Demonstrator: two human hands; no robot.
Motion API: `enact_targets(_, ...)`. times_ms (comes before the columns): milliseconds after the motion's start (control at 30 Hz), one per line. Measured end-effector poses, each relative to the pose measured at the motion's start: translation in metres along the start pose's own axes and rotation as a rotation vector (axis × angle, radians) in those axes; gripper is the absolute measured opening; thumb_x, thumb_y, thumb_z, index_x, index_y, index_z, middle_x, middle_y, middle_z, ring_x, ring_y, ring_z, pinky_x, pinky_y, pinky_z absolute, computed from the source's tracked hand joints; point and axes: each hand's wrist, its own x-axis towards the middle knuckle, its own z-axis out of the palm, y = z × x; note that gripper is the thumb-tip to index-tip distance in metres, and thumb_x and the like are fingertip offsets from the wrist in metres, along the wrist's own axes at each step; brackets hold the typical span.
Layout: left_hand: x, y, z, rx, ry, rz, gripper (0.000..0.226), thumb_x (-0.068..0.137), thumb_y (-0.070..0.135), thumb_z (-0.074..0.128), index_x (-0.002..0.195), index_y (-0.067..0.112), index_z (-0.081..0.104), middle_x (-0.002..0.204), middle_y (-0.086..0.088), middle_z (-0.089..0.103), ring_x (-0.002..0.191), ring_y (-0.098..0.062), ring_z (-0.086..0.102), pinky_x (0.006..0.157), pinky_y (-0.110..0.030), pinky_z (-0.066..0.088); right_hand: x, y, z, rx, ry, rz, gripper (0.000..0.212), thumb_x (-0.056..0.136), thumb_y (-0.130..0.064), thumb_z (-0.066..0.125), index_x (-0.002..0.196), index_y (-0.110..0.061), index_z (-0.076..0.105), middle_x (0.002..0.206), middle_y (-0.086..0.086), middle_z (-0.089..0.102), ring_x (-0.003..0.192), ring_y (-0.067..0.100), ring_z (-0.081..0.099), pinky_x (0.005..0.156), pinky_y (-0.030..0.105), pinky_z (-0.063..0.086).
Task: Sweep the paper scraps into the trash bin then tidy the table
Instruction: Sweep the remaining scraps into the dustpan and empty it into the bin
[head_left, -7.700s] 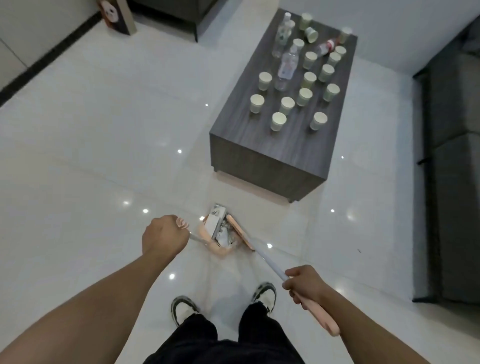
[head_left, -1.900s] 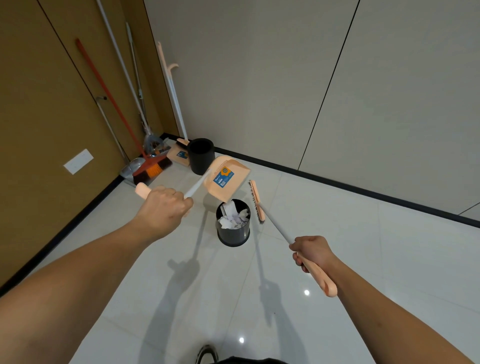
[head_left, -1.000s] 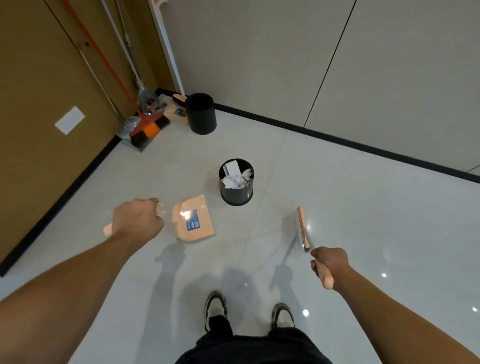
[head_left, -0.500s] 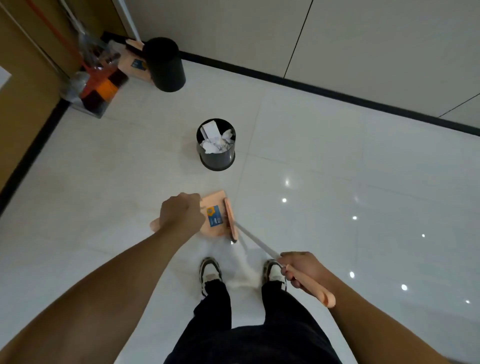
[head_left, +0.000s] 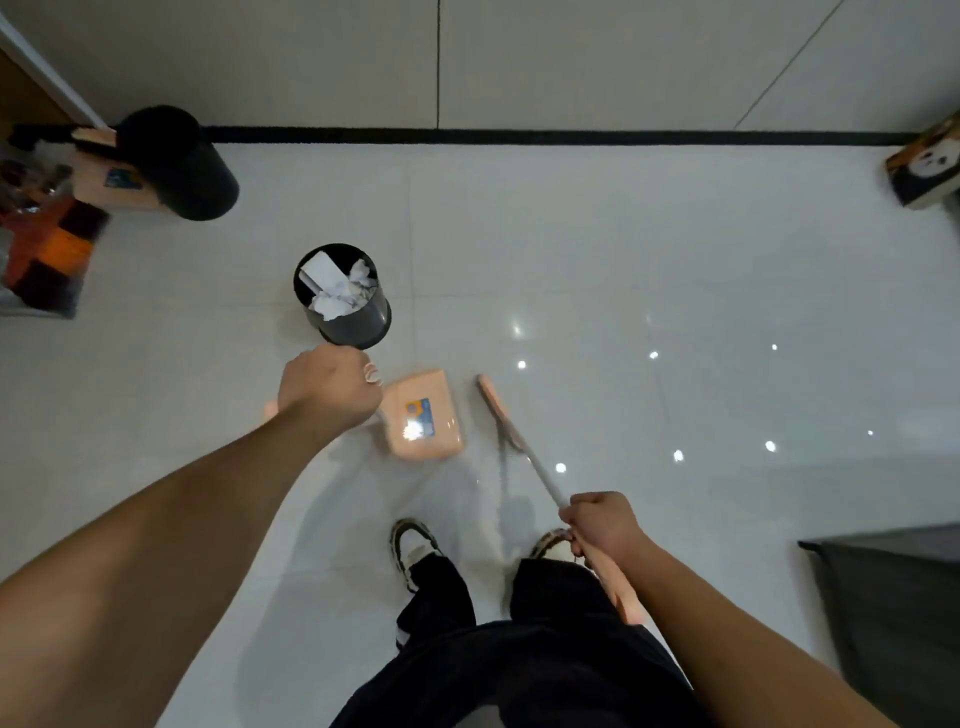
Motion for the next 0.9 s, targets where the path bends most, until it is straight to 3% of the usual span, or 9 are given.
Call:
enact_targets(167,0.003,0.111,0.01,0.133,-0.119,0.317,0.01,0.079,0.027,0.054,0.075,0.022,0.063,0.075,-0.001,0.063,0.06,-0.024,0.048,0.05,-0.026,0.025,0.009,0.047,-0.056,0.283,0.206,0.048,0.013,0.084,0.006,0.054,0.079,-0.007,0.055,0.069,0.015,0.046,0.043,0.022,0.045,0.038,0.023,0.038)
enact_targets(367,-0.015,0.226,0.041,0.19,-0.205,0.477,0.023,0.072,0.019,0.054,0.089,0.025,0.069,0.071,0.002,0.056,0.068,-0.026,0.054,0.059,-0.028,0.034,0.024,0.129,-0.145,0.518,0.385,0.226,0.008,0.088,-0.001,0.063,0.082,0.005,0.062,0.066,0.016,0.057,0.049,0.026,0.055,0.053,0.034,0.052)
enact_targets(467,-0.017,0.274,0.05,0.224,-0.214,0.526,0.021,0.074,0.021,0.054,0.088,0.027,0.068,0.064,0.006,0.043,0.065,-0.024,0.049,0.058,-0.029,0.031,0.027,0.17,-0.173,0.612,0.378,0.314,0.012,0.089,-0.006,0.067,0.081,0.004,0.066,0.062,0.014,0.058,0.045,0.022,0.054,0.047,0.028,0.048)
enact_targets(600,-0.014,0.306,0.057,0.258,-0.175,0.542,0.017,0.072,0.02,0.053,0.082,0.025,0.066,0.067,0.003,0.051,0.063,-0.024,0.049,0.055,-0.029,0.031,0.027,0.196,-0.175,0.652,0.333,0.384,0.007,0.087,0.003,0.064,0.081,0.007,0.064,0.062,0.014,0.056,0.039,0.02,0.051,0.039,0.023,0.042)
enact_targets(767,-0.012,0.308,0.058,0.293,-0.128,0.532,0.016,0.069,0.02,0.054,0.079,0.024,0.065,0.066,0.001,0.052,0.061,-0.027,0.05,0.052,-0.028,0.028,0.017,0.179,-0.146,0.672,0.139,0.334,0.007,0.084,0.006,0.06,0.078,0.004,0.063,0.064,0.016,0.052,0.036,0.019,0.047,0.037,0.021,0.039)
enact_targets(900,-0.014,0.298,0.058,0.283,-0.132,0.531,0.014,0.067,0.021,0.053,0.077,0.027,0.062,0.063,0.004,0.049,0.058,-0.025,0.048,0.049,-0.027,0.025,0.006,0.15,-0.136,0.769,-0.003,0.293,0.009,0.085,-0.007,0.065,0.087,0.002,0.065,0.062,0.014,0.053,0.041,0.018,0.046,0.039,0.023,0.036)
